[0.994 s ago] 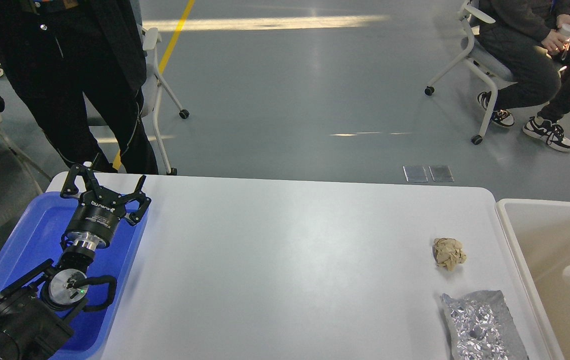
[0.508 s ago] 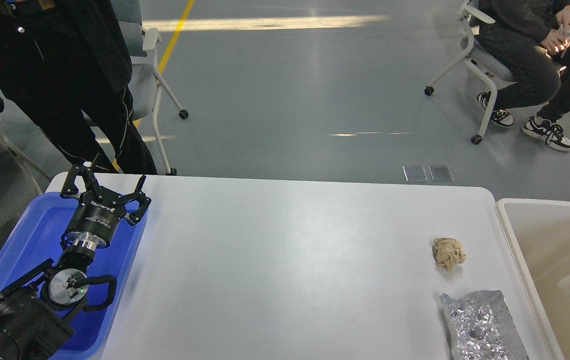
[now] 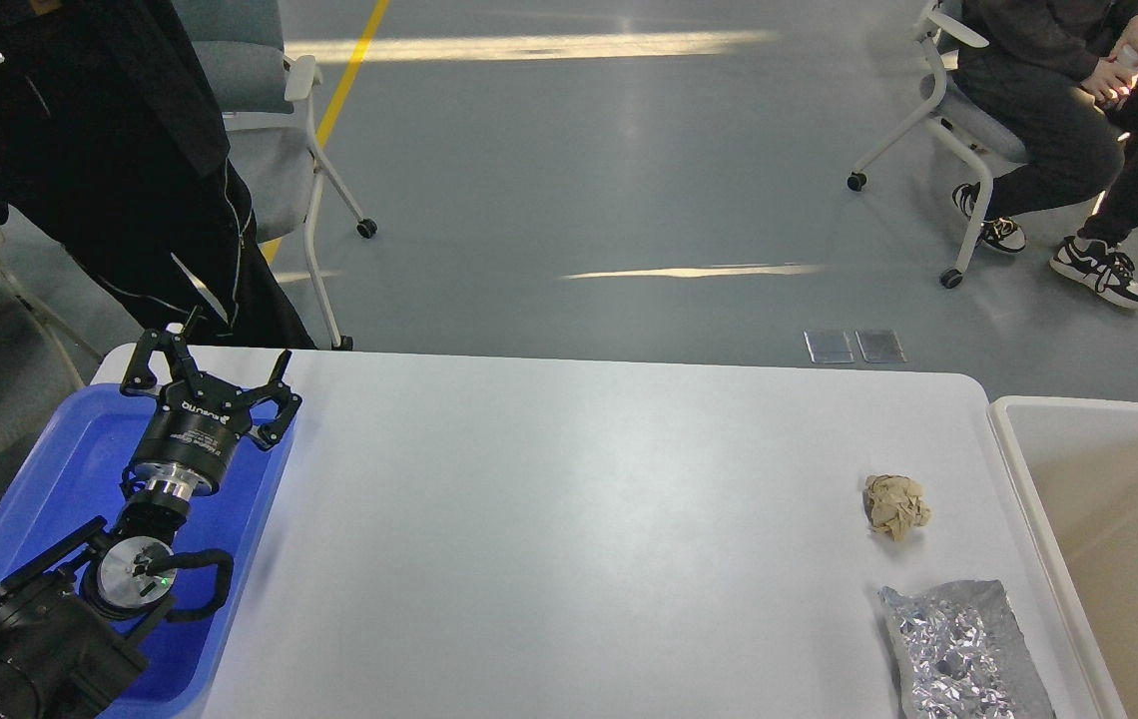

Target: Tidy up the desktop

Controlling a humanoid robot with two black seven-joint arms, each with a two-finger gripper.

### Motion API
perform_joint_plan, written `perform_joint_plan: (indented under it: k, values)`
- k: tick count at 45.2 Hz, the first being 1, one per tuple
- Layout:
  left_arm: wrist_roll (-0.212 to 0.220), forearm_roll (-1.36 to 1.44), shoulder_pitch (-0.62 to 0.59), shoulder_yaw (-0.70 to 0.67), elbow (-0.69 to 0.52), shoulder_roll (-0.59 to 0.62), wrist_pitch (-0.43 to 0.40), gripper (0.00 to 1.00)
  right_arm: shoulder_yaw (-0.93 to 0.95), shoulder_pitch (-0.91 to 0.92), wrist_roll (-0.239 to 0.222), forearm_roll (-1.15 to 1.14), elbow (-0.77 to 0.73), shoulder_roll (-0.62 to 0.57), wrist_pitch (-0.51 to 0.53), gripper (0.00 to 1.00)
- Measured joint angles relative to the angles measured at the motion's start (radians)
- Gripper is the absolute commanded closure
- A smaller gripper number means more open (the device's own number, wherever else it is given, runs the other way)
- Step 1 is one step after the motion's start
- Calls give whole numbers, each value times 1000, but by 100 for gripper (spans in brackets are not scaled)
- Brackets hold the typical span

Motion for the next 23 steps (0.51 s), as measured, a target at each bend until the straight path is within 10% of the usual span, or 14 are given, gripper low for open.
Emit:
perform_joint_plan:
  k: [23]
  values:
    - [0,0,0,0,0,0,0,0,69,59,25,54,151,-110,-5,0]
